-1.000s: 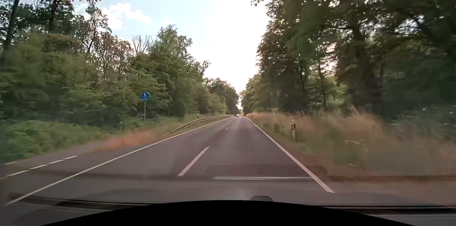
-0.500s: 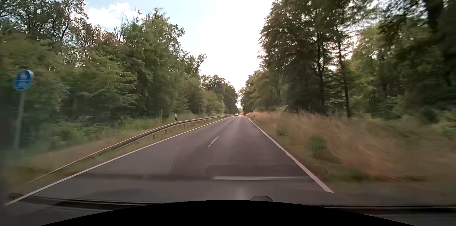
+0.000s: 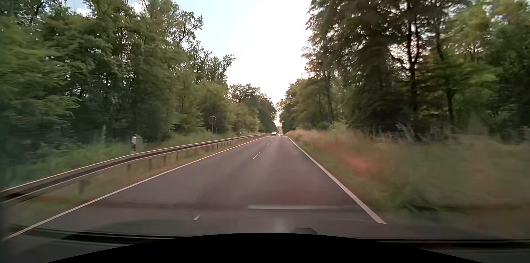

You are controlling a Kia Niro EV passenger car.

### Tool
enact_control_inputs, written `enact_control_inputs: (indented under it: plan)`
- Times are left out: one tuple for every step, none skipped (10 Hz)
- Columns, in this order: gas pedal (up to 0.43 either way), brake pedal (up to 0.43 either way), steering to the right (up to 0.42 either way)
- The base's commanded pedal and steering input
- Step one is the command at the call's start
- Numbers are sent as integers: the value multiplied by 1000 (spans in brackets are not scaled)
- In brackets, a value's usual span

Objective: Follow the waypoints while adhering to traffic rules and regulations

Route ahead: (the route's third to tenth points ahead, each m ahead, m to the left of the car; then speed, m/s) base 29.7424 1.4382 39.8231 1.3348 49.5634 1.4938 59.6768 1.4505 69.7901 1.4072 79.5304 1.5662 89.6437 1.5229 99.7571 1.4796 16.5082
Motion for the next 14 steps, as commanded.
enact_control_inputs:
  plan:
    - [98, 0, -3]
    - [98, 0, -4]
    - [98, 0, -3]
    - [98, 0, -3]
    - [98, 0, -3]
    - [98, 0, -3]
    - [98, 0, -3]
    - [98, 0, -3]
    - [98, 0, -3]
    - [98, 0, -3]
    - [98, 0, -3]
    - [98, 0, -3]
    - [98, 0, -3]
    - [98, 0, -4]
